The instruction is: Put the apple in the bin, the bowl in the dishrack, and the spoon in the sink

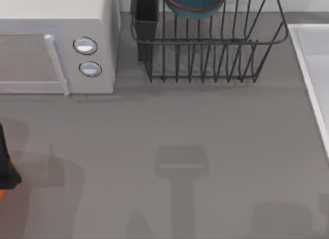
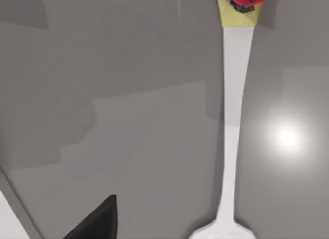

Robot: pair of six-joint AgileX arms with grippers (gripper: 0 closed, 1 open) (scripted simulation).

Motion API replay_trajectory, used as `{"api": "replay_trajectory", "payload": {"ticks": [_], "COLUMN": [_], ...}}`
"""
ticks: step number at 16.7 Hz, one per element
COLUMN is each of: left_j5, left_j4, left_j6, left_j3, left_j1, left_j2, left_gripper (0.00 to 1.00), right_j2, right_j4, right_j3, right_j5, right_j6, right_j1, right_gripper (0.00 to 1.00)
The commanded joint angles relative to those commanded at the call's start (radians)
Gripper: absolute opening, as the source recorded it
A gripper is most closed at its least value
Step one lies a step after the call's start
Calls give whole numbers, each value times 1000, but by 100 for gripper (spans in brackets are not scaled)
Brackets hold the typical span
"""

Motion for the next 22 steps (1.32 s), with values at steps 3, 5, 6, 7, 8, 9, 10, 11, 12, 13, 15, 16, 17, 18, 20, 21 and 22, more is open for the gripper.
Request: {"api": "replay_trajectory", "payload": {"ticks": [3,5,6,7,8,9,10,11,12,13,15,16,17,18,20,21,22], "left_j5": [0,0,0,0,0,0,0,0,0,0,0,0,0,0,0,0,0], "left_j4": [0,0,0,0,0,0,0,0,0,0,0,0,0,0,0,0,0], "left_j6": [0,0,0,0,0,0,0,0,0,0,0,0,0,0,0,0,0], "left_j3": [0,0,0,0,0,0,0,0,0,0,0,0,0,0,0,0,0], "left_j1": [0,0,0,0,0,0,0,0,0,0,0,0,0,0,0,0,0], "left_j2": [0,0,0,0,0,0,0,0,0,0,0,0,0,0,0,0,0], "left_gripper": [100,100,100,100,100,100,100,100,100,100,100,100,100,100,100,100,100], "right_j2": [-2,17,33,54,79,106,134,160,184,203,227,230,230,230,230,230,230], "right_j4": [5,42,76,121,177,241,307,366,414,451,494,499,499,499,499,499,499], "right_j3": [-5,-28,-47,-71,-99,-130,-161,-191,-218,-240,-266,-270,-270,-270,-270,-270,-270], "right_j5": [0,0,0,0,0,0,0,0,-1,-1,-1,-1,-1,-1,-1,-1,-1], "right_j6": [2,4,5,6,6,7,8,9,10,11,11,11,11,11,11,11,11], "right_j1": [4,4,4,4,5,5,6,6,7,7,7,7,7,7,7,7,7], "right_gripper": [100,100,100,100,100,100,100,100,100,100,100,100,100,100,92,85,77]}}
